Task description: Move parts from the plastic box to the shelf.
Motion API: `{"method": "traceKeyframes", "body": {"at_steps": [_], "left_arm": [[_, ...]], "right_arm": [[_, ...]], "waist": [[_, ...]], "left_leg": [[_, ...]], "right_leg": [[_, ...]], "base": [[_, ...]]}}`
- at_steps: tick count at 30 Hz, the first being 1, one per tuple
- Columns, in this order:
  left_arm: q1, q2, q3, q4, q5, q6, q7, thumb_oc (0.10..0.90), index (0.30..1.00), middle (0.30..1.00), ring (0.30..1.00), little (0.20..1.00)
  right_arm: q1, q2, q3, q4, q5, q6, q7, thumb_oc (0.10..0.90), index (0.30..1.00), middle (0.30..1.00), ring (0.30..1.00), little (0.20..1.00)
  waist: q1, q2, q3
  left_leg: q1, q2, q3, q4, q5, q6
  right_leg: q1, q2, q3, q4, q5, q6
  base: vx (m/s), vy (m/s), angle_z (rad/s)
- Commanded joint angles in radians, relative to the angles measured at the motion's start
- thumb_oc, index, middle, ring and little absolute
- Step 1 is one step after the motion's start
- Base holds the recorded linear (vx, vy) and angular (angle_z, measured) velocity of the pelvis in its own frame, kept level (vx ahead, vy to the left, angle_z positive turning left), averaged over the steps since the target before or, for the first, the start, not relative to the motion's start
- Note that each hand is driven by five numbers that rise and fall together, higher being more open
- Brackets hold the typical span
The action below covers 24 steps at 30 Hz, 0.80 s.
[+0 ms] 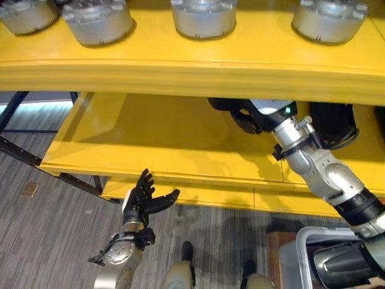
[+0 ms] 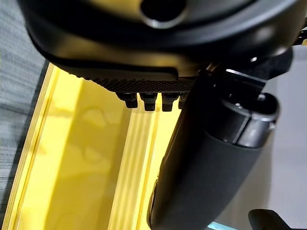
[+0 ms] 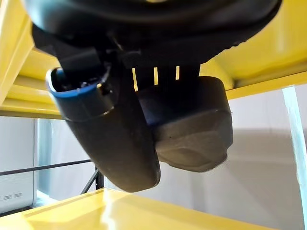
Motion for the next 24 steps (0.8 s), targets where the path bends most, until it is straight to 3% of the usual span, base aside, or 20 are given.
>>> {"method": "traceKeyframes", "body": {"at_steps": [1, 8, 17, 24], "left_arm": [[-0.049, 0.058, 0.036, -0.113, -0.022, -0.128, -0.010, 0.900, 1.000, 1.000, 1.000, 1.000], [-0.063, 0.071, 0.030, -0.141, -0.033, -0.133, -0.015, 0.900, 1.000, 1.000, 1.000, 1.000], [-0.060, 0.078, 0.009, -0.127, -0.049, -0.131, -0.023, 0.900, 1.000, 1.000, 1.000, 1.000], [-0.072, 0.086, -0.013, -0.119, -0.059, -0.131, -0.032, 0.900, 1.000, 1.000, 1.000, 1.000]], "right_arm": [[-0.240, -0.014, -0.040, -0.023, -0.046, 0.028, -0.094, 0.400, 0.300, 0.300, 0.300, 0.300], [-0.340, -0.016, 0.010, 0.151, 0.003, 0.068, -0.105, 0.400, 0.300, 0.300, 0.300, 0.300], [-0.382, -0.018, 0.048, 0.405, 0.112, 0.104, -0.117, 0.400, 0.300, 0.300, 0.300, 0.300], [-0.410, -0.020, 0.090, 0.530, 0.163, 0.110, -0.113, 0.400, 0.300, 0.300, 0.300, 0.300]], "waist": [[0.006, -0.018, -0.021], [0.011, -0.017, -0.002], [0.013, -0.021, 0.032], [0.014, -0.029, 0.043]], "left_leg": [[-0.064, 0.093, -0.038, 0.232, -0.146, -0.041], [-0.175, 0.103, -0.053, 0.396, -0.223, -0.017], [-0.224, 0.102, -0.080, 0.528, -0.295, 0.004], [-0.220, 0.094, -0.086, 0.551, -0.317, 0.008]], "right_leg": [[-0.066, 0.010, 0.016, 0.115, -0.054, -0.036], [-0.207, 0.017, 0.059, 0.278, -0.108, -0.052], [-0.254, 0.018, 0.061, 0.403, -0.179, -0.071], [-0.247, 0.010, 0.063, 0.428, -0.201, -0.077]], "base": [[-0.06, 0.003, 0.11], [-0.09, 0.011, -0.05], [-0.01, 0.004, -0.04], [0.02, 0.005, -0.01]]}}
